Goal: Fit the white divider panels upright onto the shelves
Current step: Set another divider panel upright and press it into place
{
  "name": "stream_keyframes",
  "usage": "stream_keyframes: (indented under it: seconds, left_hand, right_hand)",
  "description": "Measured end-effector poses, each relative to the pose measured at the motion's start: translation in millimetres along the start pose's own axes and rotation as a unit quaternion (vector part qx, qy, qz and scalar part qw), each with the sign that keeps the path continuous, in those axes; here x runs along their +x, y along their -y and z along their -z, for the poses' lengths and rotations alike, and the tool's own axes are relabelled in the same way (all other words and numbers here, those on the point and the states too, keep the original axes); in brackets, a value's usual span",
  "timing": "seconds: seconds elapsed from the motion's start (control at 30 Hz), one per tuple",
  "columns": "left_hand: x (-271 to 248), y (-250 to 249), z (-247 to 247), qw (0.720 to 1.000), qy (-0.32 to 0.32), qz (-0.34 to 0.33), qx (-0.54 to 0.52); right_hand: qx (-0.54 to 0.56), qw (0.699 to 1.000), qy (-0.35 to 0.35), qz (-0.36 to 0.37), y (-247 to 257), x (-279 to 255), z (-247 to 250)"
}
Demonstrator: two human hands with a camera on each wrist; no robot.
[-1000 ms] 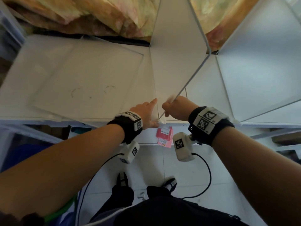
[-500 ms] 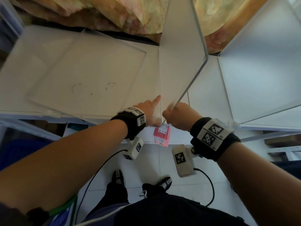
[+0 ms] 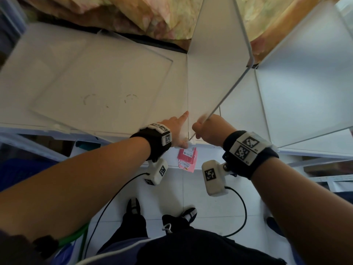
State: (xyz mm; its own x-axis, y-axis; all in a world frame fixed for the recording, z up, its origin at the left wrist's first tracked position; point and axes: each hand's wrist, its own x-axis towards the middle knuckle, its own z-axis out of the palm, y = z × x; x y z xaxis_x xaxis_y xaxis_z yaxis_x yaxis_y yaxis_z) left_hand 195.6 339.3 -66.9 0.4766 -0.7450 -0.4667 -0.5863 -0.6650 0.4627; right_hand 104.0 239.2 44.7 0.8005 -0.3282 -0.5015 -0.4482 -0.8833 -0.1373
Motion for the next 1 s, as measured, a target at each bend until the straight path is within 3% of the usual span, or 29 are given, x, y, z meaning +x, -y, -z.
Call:
stream_keyframes:
  seconds: [0.1, 0.17, 0.33, 0.5, 0.63, 0.8, 1.0]
  left_hand:
    - [-0.2, 0.0, -0.2, 1.000, -0.002, 0.000, -0.002]
    - [-0.7, -0.2, 0.1, 1.000, -0.002, 0.001, -0.001]
    - [-0.4, -0.5, -1.4, 1.000, -0.009, 0.003, -0.001]
    - [0.8, -1.6, -2.8, 1.000, -0.013, 0.011, 0.008]
    - [1.5, -0.5, -2.6, 1.000, -0.010, 0.016, 0.003]
    - [1.1, -4.2, 0.4, 1.000, -0.008, 0.016, -0.009]
    - [3.8, -4.0, -0.4, 1.000, -0.010, 0.017, 0.003]
  right_hand:
    - [-0.021, 1.000, 0.009, 0.021, 1.4, -2.7, 2.3]
    - [0.026, 0.999, 0.029, 0.001, -0.1, -1.5, 5.1]
    - [-0.051, 0.998, -0.005, 0.047, -3.3, 0.2, -0.8]
    - [-0.030, 0.999, 0.008, 0.026, -7.5, 2.3, -5.3]
    - [-0.111, 0.992, 0.043, 0.047, -4.3, 2.1, -6.8]
    - [-0.227, 0.968, 0.031, 0.100, -2.6, 8.8, -21.6]
    - [-0.192, 0.976, 0.008, 0.100, -4.8, 11.1, -24.1]
